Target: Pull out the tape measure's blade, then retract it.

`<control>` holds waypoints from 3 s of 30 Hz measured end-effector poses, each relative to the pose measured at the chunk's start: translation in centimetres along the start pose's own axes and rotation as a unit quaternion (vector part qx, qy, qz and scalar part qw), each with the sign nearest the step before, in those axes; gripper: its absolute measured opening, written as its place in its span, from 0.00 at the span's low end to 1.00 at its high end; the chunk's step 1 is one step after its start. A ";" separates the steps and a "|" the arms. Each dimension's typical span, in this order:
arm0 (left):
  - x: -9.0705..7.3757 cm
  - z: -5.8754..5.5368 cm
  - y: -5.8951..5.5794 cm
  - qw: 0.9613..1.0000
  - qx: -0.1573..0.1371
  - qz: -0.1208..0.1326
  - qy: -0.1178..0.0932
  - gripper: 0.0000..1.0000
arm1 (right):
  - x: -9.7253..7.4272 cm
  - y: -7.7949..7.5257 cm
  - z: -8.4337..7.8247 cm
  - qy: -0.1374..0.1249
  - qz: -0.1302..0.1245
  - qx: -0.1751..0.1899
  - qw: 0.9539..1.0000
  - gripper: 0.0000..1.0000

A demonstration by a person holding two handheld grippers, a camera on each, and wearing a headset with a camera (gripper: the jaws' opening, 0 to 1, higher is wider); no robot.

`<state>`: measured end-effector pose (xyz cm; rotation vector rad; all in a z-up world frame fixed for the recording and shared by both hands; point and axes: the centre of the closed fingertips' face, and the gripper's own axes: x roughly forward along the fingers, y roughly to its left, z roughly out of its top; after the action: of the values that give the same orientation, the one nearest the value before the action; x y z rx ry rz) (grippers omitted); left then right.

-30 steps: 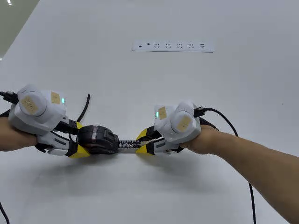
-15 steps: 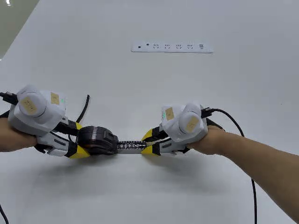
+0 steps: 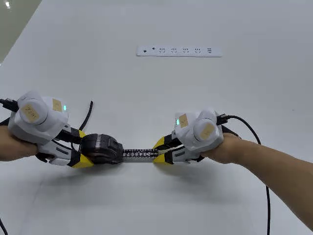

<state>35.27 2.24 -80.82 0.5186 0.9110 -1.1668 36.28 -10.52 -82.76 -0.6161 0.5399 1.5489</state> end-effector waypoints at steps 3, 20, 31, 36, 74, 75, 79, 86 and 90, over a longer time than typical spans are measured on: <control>0.0 0.0 0.0 1.000 0.000 0.000 0.000 0.29 | -0.3 0.0 -0.3 0.002 -0.001 0.001 1.000 0.12; 0.0 0.0 0.0 1.000 -0.001 -0.001 0.001 0.29 | -1.9 0.1 -1.8 0.010 -0.001 0.011 1.000 0.12; 0.0 0.0 0.0 1.000 -0.002 -0.002 0.001 0.29 | -2.7 0.1 -2.6 0.014 -0.003 0.013 1.000 0.12; 0.0 0.0 0.0 1.000 -0.002 -0.003 0.001 0.29 | -3.1 0.2 -3.0 0.016 -0.003 0.016 1.000 0.12; 0.1 0.0 0.0 1.000 -0.002 -0.003 0.006 0.30 | -6.5 0.3 -5.9 0.035 -0.011 0.026 0.999 0.11; 0.1 0.0 0.0 1.000 -0.002 -0.004 0.007 0.30 | -6.6 0.3 -6.0 0.036 -0.012 0.027 0.999 0.11; 0.1 0.0 0.0 1.000 -0.003 -0.004 0.006 0.30 | -7.0 0.3 -6.4 0.039 -0.012 0.028 0.999 0.11; 0.0 -0.1 0.0 1.000 -0.002 -0.005 0.007 0.30 | -7.7 0.3 -7.0 0.043 -0.013 0.034 0.998 0.11; 0.0 -0.1 0.0 1.000 -0.002 -0.006 0.008 0.30 | -8.2 0.3 -7.4 0.046 -0.014 0.035 0.998 0.11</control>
<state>35.22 2.31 -80.89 0.5201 0.9311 -1.1721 36.72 -21.55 -82.72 -0.6411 0.6500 1.4737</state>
